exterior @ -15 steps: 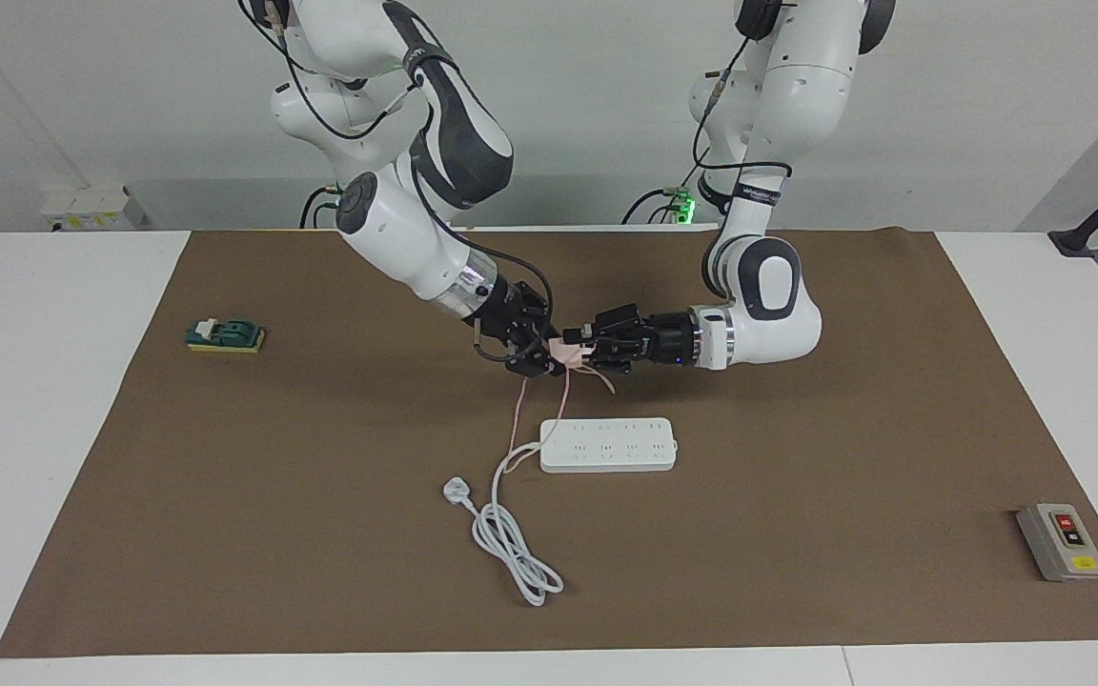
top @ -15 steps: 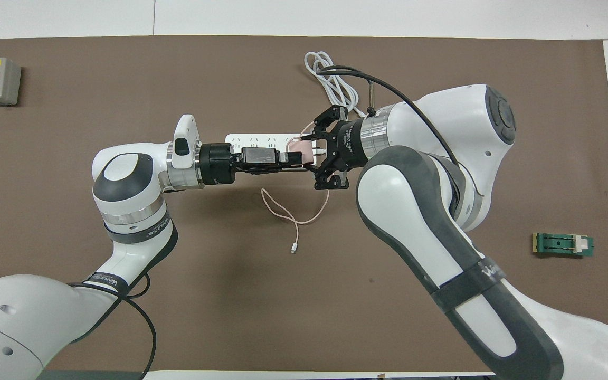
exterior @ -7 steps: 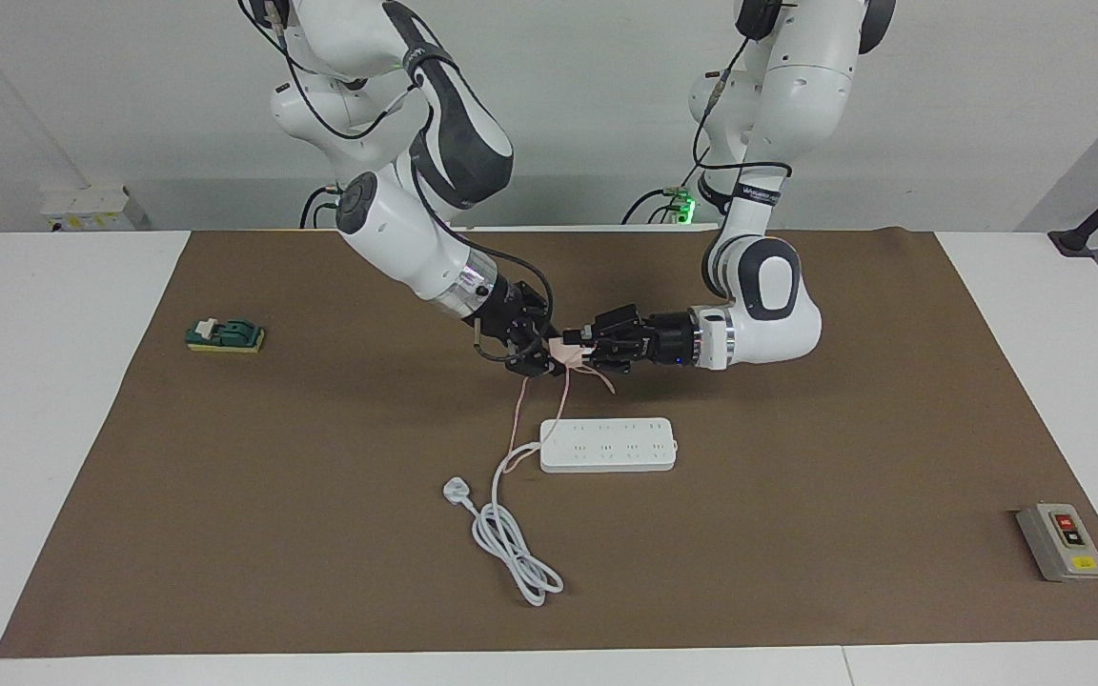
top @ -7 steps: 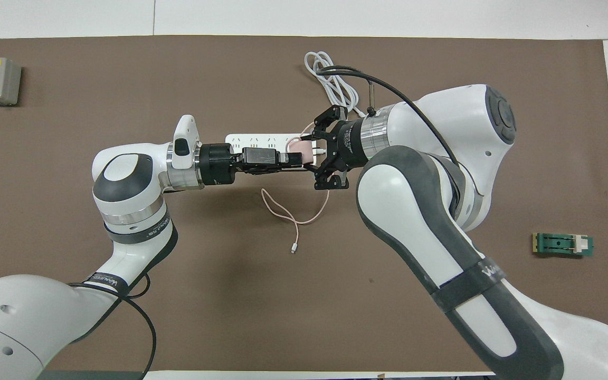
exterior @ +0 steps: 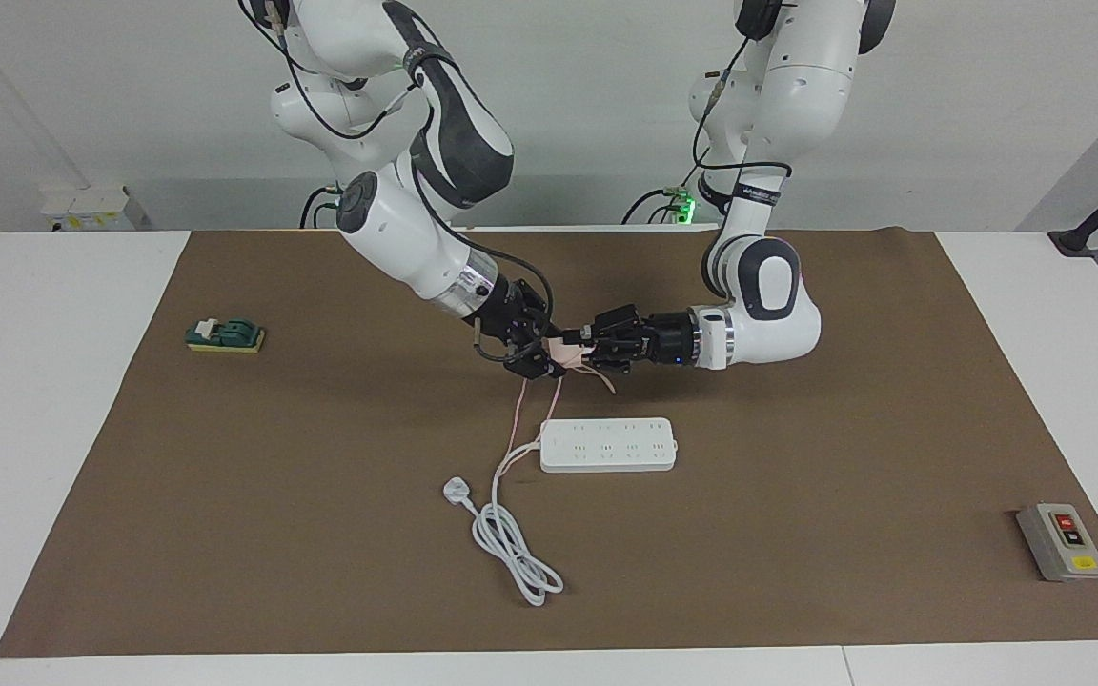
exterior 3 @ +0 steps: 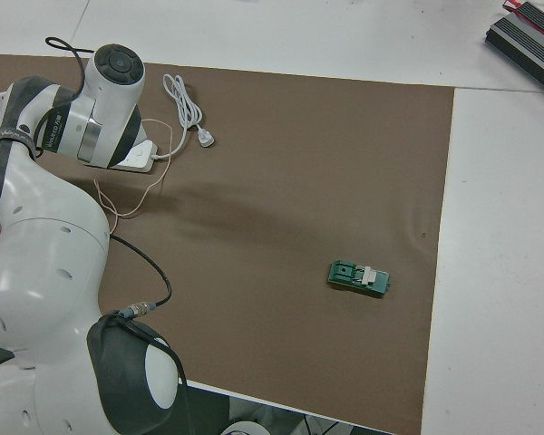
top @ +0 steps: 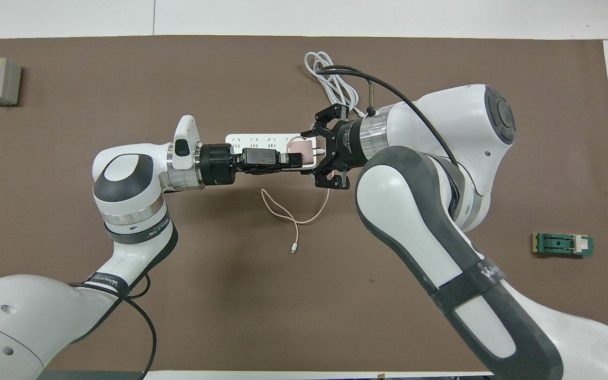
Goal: Plug charger into power strip
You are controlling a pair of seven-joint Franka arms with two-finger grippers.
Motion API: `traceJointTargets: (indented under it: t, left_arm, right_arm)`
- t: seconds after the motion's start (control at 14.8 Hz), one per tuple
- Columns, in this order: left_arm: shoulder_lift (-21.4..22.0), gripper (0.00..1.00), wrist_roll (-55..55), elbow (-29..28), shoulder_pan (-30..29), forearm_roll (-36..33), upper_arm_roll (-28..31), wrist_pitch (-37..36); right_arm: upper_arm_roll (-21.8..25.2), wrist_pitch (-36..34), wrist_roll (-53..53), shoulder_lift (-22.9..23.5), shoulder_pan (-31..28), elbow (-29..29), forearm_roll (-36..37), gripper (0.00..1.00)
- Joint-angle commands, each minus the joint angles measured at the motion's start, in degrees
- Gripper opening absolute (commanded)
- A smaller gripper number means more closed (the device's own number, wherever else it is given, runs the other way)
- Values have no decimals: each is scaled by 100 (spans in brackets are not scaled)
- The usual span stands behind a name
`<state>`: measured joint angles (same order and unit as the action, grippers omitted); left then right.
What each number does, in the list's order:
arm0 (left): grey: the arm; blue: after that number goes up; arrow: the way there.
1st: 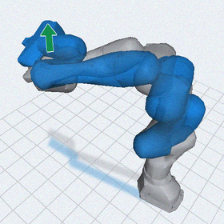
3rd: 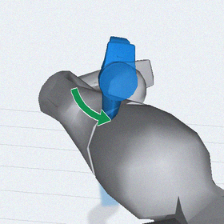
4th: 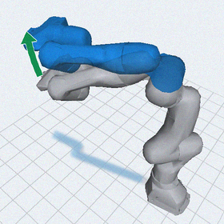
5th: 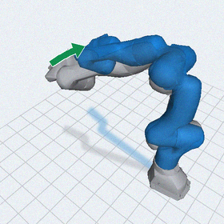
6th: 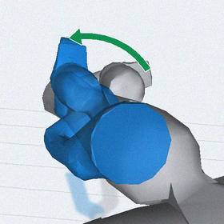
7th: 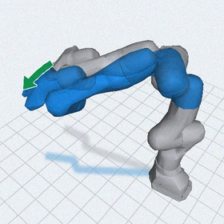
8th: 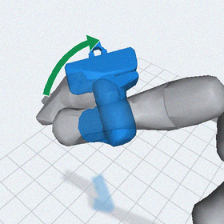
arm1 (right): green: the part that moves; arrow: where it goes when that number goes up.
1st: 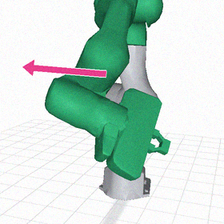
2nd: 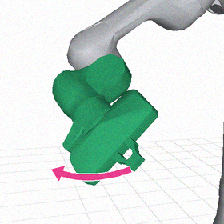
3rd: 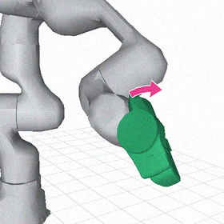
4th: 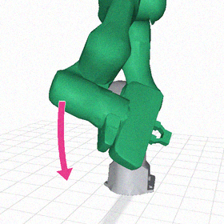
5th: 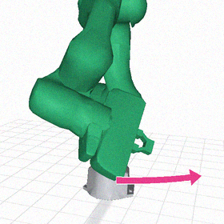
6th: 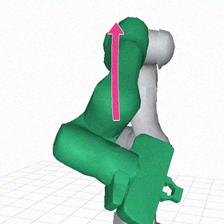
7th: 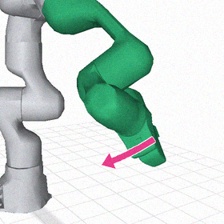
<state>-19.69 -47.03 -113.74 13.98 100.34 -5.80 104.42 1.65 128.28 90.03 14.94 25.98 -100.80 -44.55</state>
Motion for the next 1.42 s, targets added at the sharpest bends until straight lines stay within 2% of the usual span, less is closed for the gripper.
traceJointTargets:
  t: [0.0, 0.41, 0.61, 0.74, 0.95, 1.08, 1.22, 1.35]
  left_arm:
    - [141, 0, -139, -166, 44, 144, 35, 17]
    - [150, 0, -87, -157, -114, 135, 61, 174]
    - [150, 0, 36, -35, -185, 135, 61, 727]
    - [158, 0, 228, 53, -194, 117, 70, 1044]
    - [500, 0, 991, 89, -185, -14, 88, 1492]
    - [790, 0, 1449, 80, -193, -539, 88, 1861]
    - [1089, 0, 1906, 27, -324, -1311, 149, 1889]
    - [1283, 0, 2381, 36, -763, -2557, 149, 1758]
  right_arm:
    - [-15, -66, 226, 0, 12, 69, 193, 100]
    - [-15, -93, 235, 0, -40, 78, 193, 100]
    - [46, -355, 235, -44, -198, 156, 236, 100]
    - [38, -619, 226, -140, -487, 297, 525, 100]
    - [29, -944, 78, -351, -813, 359, 1131, 100]
    - [37, -1199, -395, -527, -989, 350, 1431, 100]
    - [38, -1515, -1054, -667, -1296, 350, 1476, 100]
    - [38, -1910, -1992, -791, -1630, 350, 1677, 100]
